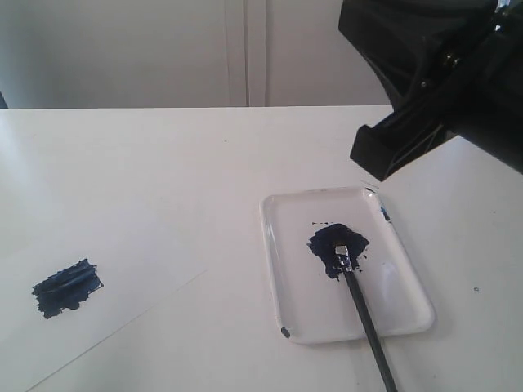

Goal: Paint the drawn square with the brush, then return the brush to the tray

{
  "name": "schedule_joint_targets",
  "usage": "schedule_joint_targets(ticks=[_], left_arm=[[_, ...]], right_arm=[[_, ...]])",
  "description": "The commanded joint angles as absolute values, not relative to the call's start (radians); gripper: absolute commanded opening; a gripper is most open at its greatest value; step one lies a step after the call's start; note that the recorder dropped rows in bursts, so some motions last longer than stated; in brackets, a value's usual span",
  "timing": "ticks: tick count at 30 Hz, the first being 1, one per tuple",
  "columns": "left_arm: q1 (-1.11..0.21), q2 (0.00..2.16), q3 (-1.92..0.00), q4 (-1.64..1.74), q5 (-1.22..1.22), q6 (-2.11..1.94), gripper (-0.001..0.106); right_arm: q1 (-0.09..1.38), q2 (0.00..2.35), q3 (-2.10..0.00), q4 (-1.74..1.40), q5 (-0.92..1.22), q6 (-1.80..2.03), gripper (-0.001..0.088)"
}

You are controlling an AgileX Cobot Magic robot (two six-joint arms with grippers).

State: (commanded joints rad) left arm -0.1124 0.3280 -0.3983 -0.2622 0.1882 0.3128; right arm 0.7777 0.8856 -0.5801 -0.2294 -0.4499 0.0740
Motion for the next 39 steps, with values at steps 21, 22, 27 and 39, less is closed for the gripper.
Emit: schedule_joint_targets(ticks=[21,22,27,39], left_arm=[[-0.032,0.081,-0.398,-0.262,0.195,0.314,0.001],[-0.021,0.067,-0.398,-0.262,0.195,0.314,0.001],[0.059,0.0,-0.397,-0.262,0.195,0.314,0.001],[0.126,0.0,-0.376,-0.262,0.207,0.314,0.001]], right_arm=[[0.729,0.767,-0.58,-0.229,-0.404,0.074,0.012],[0.711,0.742,-0.58,-0.226,-0.404,0.074,0.012],[0.567,0.579,-0.58,-0.226,-0.404,0.074,0.012],[0.319,0.261,-0.58,-0.216,-0.404,0.074,0.012]])
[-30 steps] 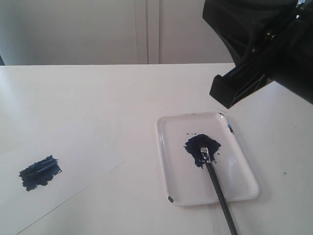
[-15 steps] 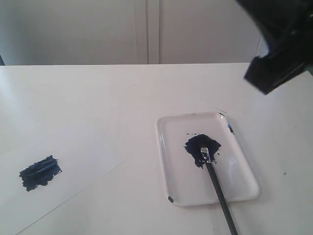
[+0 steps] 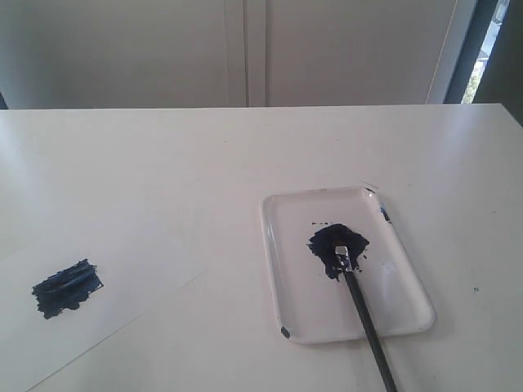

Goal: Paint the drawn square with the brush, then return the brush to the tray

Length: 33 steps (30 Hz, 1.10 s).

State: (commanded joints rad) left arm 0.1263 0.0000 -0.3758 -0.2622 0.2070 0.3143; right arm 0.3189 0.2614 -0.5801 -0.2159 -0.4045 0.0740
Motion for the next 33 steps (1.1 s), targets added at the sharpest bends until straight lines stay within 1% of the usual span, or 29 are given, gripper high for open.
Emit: schedule_joint_targets(ticks=[6,12,14,17,22,26,30,31,32,33], left_arm=[[0.126,0.0,-0.376,-0.262,0.209,0.314,0.001],[0.126,0.0,-0.376,-0.262,0.209,0.314,0.001],[0.139,0.0,-0.356,-0.262,0.212,0.314,0.001],[0.151,0.0,-0.312,-0.262,0.197,0.314,0.001],[0.178,0.0,-0.199,-0.262,0.192,0.314,0.001],[0.178,0.0,-0.121,-0.262,0.185,0.344,0.001],[0.178,0.0,-0.082,-0.262,0.184,0.416,0.001],[0.178,0.0,-0.079,-0.262,0.181,0.43,0.001],[0.178,0.0,-0.07,-0.262,0.179,0.434,0.001],[0.178,0.0,-0.059,-0.262,0.179,0.443,0.001]], right_arm=[[0.319,0.192,-0.58,-0.216,-0.404,0.074,0.012],[0.319,0.195,-0.57,-0.218,-0.401,0.074,0.012],[0.319,0.196,-0.553,-0.222,-0.357,0.074,0.012],[0.319,0.196,-0.48,-0.222,-0.246,0.074,0.012],[0.319,0.196,-0.28,-0.222,0.013,0.074,0.012],[0.319,0.181,-0.142,-0.222,0.163,0.074,0.012],[0.319,0.093,0.0,-0.222,0.223,0.074,0.012],[0.319,0.061,0.0,-0.222,0.24,0.074,0.012],[0.319,0.028,0.0,-0.213,0.341,0.082,0.012],[0.319,0.0,0.0,-0.222,0.356,0.082,0.012]])
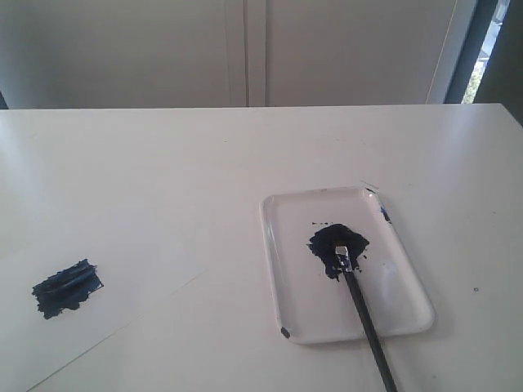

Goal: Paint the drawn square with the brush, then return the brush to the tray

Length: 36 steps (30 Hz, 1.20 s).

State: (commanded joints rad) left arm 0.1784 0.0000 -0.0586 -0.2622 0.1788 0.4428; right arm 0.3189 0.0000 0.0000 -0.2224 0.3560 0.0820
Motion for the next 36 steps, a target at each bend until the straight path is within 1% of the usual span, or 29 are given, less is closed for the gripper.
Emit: schedule_joint_targets(ticks=[5,8,36], left_arm=[[0.178,0.0,0.0,-0.262,0.191,0.452,0.001],[0.178,0.0,0.0,-0.266,0.238,0.457,0.001],[0.178,0.0,0.0,-0.269,0.231,0.475,0.001]], right_arm=[[0.319,0.0,0.0,-0.224,0.34,0.082,0.012],[0.319,0.0,0.0,-0.219,0.342,0.082,0.012],[0.319,0.0,0.0,-0.219,0.342,0.082,0.012]])
